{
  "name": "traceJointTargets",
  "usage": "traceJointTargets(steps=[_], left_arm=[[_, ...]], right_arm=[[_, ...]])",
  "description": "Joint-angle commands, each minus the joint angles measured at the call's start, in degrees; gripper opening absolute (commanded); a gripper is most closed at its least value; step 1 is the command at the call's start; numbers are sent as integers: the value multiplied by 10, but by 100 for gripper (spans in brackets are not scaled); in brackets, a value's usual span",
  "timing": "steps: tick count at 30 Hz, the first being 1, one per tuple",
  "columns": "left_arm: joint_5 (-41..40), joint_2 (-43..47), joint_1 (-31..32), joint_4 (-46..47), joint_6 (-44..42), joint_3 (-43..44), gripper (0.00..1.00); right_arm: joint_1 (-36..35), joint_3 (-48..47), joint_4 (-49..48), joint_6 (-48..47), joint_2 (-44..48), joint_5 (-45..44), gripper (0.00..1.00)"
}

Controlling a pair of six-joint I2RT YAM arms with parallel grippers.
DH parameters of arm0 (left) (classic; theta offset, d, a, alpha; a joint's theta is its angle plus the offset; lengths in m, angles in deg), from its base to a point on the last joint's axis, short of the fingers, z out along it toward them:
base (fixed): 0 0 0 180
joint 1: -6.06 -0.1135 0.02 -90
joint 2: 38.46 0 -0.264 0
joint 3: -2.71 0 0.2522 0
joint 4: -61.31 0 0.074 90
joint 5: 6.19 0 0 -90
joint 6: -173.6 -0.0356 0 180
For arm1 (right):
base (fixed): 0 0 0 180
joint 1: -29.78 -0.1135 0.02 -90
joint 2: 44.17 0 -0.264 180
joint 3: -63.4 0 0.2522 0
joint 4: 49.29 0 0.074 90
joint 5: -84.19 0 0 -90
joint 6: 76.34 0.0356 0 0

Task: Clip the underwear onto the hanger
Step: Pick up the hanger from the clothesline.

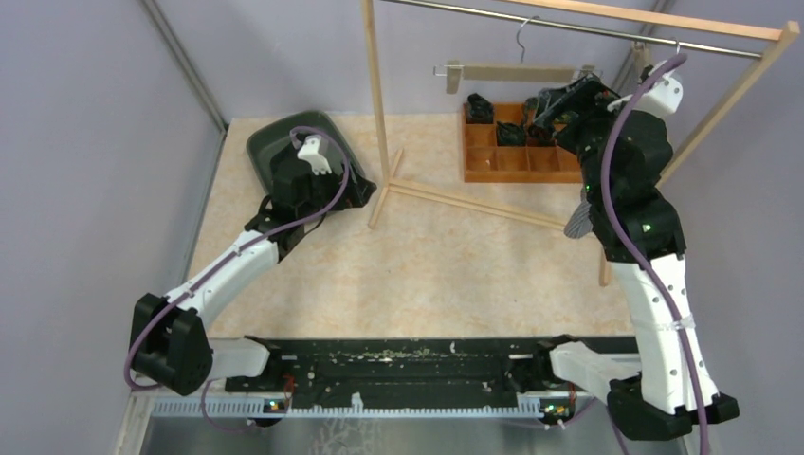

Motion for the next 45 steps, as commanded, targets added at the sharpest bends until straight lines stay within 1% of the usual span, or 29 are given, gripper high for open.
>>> traceJointTargets(steps=[1, 9, 13, 16, 20, 22, 24, 29, 32, 38, 45], left_arm=[[2, 10, -4, 12, 1, -2, 100], [-4, 8, -4, 8, -2, -3, 100], [-4, 3, -4, 7, -2, 0, 100], [-6, 0, -4, 7, -2, 1, 100], [-5, -5, -5, 7, -2, 0, 100], [-6, -7, -4, 7, -2, -1, 100], [-7, -6, -4, 8, -2, -3, 100], [-5, -15, -5, 11, -1, -2, 100], [3, -21, -4, 15, 1, 0, 100], [4, -25, -4, 19, 2, 1, 100], [1, -22, -4, 17, 1, -1, 100]], right_arm=[[49, 23, -8, -17, -1, 68, 89], [113, 22, -52, -13, -40, 136, 89], [149, 3, -78, 0, -82, 179, 89], [169, -10, -114, 4, -114, 195, 89], [181, -27, -152, 12, -153, 226, 88], [182, -42, -134, 12, -166, 234, 87], [181, -31, -129, 18, -157, 234, 87], [181, 52, -126, 37, -72, 239, 87], [181, 73, -116, 35, -25, 243, 87], [181, 51, -87, 23, 17, 303, 87], [181, 2, -46, 31, 21, 326, 88]])
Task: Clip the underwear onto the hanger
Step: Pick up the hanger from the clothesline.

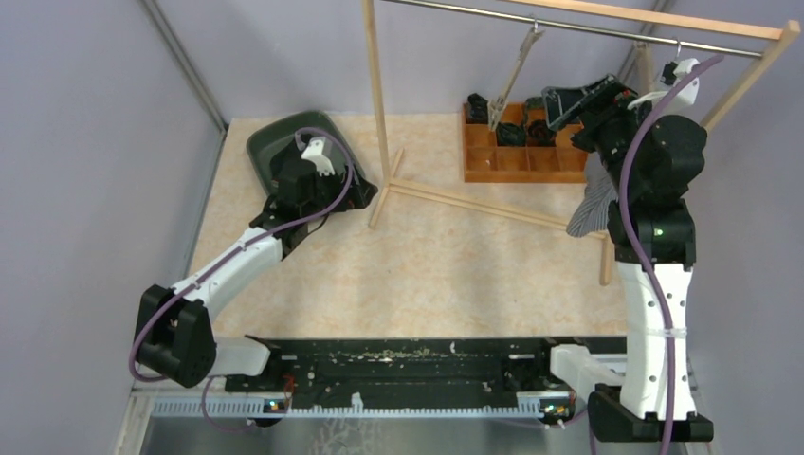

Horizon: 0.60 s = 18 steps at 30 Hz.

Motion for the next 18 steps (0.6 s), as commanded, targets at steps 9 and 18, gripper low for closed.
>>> traceJointTargets(steps=[9, 18], left_arm=[[0, 9, -4, 14, -2, -4, 100], [3, 11, -5, 15, -1, -7, 100]], right_arm=[[-14, -46, 10, 23, -20, 62, 88], [-57, -64, 26, 5, -35, 39, 88]])
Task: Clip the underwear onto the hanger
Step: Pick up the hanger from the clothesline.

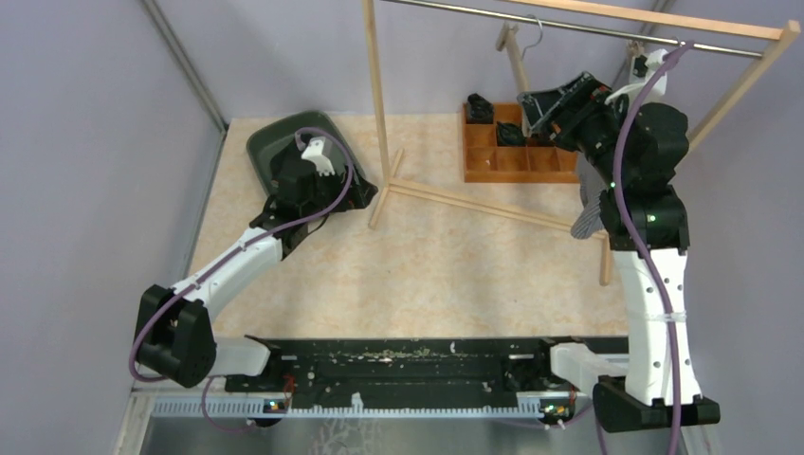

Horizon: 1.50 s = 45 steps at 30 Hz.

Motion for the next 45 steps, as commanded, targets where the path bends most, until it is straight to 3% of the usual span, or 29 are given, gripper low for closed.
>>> traceJointTargets(steps=[1, 6, 13, 20, 33, 38, 45], left_arm=[[3, 11, -4, 15, -2, -6, 100], [0, 15, -4, 17, -1, -12, 100], [2, 20, -4, 22, 3, -23, 100], [0, 24, -4, 24, 4, -31, 100], [5, 15, -5, 31, 11, -36, 100], [3, 15, -4, 31, 12, -36, 100], [1, 14, -4, 30, 11, -36, 100]], right_arm=[[-22, -41, 1, -14, -7, -12, 88], [-64, -64, 33, -42, -30, -49, 88], [-148, -87, 78, -109, -58, -185, 85], [-152, -64, 62, -130, -53, -238, 70], [-152, -69, 69, -145, -41, -263, 60], [-152, -85, 81, -153, -44, -265, 61], [-152, -102, 92, -162, -38, -276, 74]])
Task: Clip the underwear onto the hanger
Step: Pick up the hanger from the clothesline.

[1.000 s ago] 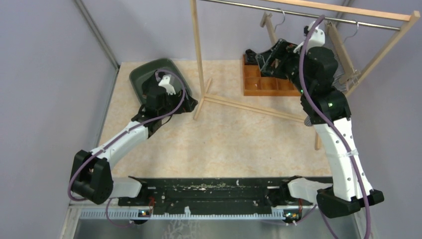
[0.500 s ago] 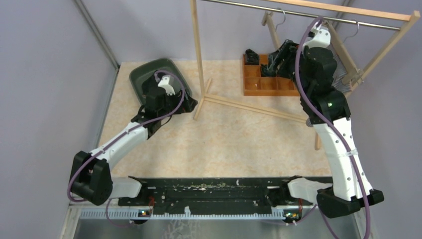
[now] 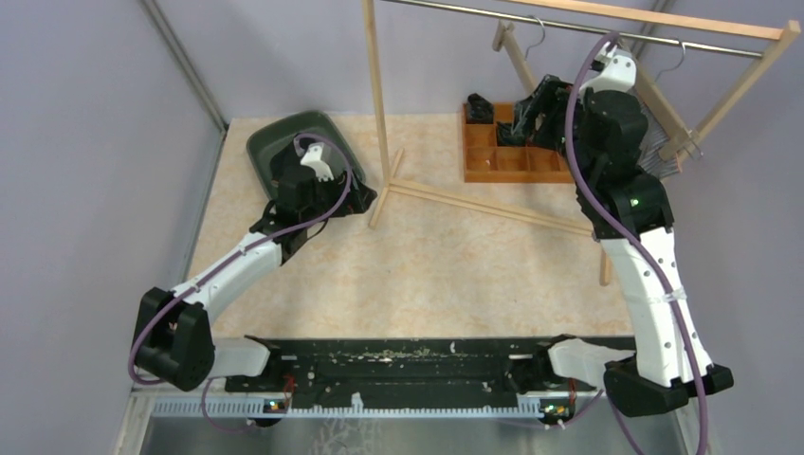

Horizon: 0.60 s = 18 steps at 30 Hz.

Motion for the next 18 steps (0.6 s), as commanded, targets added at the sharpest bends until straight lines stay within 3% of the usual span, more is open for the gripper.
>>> traceJointTargets(steps=[1, 6, 10, 18], left_arm=[[1, 3, -5, 16, 0, -6, 100], [3, 1, -4, 16, 1, -7, 100], [3, 2, -4, 16, 2, -8, 100], [3, 2, -4, 16, 3, -7, 100]], right_arm=[[-7, -37, -6, -15, 19, -16, 74], [-7, -41, 4, -17, 28, -26, 73], [-7, -44, 12, -23, 32, -39, 65], [-7, -52, 13, -31, 34, -41, 13]])
